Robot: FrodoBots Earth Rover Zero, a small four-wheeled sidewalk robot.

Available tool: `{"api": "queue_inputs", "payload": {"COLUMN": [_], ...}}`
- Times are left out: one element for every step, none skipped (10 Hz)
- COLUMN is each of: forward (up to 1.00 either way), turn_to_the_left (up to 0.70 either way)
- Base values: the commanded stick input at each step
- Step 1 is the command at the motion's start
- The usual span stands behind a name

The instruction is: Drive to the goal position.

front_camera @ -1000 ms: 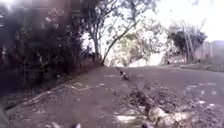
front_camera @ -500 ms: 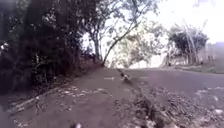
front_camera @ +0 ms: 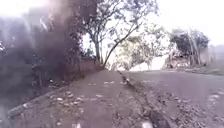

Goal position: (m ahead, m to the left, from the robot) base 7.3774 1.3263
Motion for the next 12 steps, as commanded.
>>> {"api": "queue_inputs", "payload": {"forward": [0.7,0.7,0.7,0.7,0.7,0.7,0.7,0.7,0.7,0.7,0.7,0.7], "turn_to_the_left": [0.0,0.0,0.0,0.0,0.0,0.0,0.0,0.0,0.0,0.0,0.0,0.0]}}
